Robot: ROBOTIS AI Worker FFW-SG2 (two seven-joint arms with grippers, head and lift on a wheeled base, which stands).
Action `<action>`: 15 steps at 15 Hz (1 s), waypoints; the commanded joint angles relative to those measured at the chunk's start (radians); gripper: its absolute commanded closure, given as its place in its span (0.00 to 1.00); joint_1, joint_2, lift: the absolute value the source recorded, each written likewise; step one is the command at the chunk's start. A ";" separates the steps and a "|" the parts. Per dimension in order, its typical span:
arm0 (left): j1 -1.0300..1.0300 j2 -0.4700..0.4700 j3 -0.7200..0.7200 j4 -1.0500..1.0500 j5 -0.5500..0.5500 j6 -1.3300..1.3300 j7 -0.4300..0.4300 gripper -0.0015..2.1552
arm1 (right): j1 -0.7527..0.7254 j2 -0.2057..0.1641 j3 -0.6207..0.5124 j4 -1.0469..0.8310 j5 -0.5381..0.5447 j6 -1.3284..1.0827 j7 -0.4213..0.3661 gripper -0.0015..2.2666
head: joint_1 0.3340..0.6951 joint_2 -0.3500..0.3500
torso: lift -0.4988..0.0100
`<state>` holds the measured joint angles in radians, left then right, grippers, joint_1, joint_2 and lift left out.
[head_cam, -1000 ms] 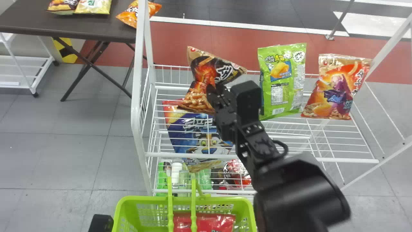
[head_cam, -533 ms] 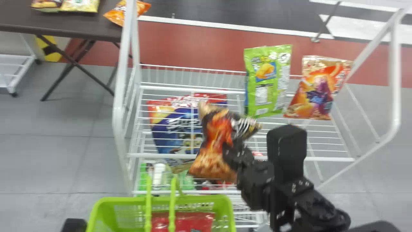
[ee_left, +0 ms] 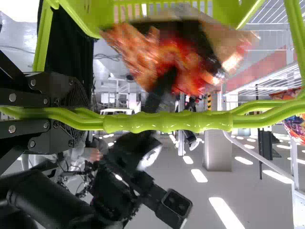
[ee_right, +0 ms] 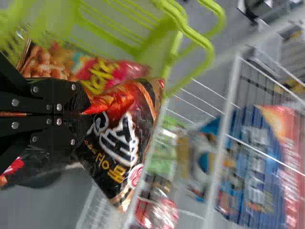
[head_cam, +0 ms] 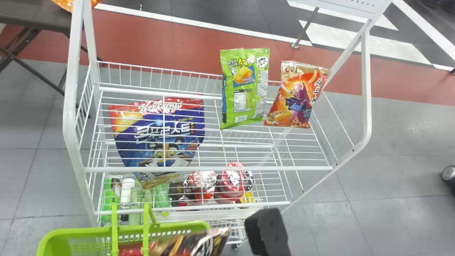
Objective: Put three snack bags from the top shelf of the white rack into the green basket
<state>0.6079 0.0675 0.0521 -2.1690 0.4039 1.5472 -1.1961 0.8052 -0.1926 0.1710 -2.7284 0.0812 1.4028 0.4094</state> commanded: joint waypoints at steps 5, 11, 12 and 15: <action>0.024 -0.002 -0.043 -0.014 -0.011 -0.029 0.010 1.00 | -0.061 -0.005 0.133 0.188 -0.081 -0.247 -0.001 0.93 | 1.00 0.00 | 0.98; 0.030 0.001 -0.041 -0.028 -0.017 -0.029 0.006 1.00 | -0.158 -0.005 0.228 0.332 -0.121 -0.222 -0.004 0.76 | 1.00 0.48 | 0.98; 0.030 0.001 -0.038 -0.028 -0.016 -0.029 0.004 1.00 | -0.156 -0.005 0.209 0.331 -0.124 -0.222 -0.004 0.34 | 1.00 0.51 | 0.98; 0.027 0.000 -0.046 -0.028 -0.017 -0.029 0.010 1.00 | -0.121 -0.007 0.117 0.279 -0.170 -0.198 0.005 0.00 | 1.00 0.46 | 0.98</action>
<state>0.6373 0.0684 0.0098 -2.1971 0.3873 1.5179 -1.1873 0.6655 -0.1995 0.3290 -2.4232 -0.0720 1.1935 0.4125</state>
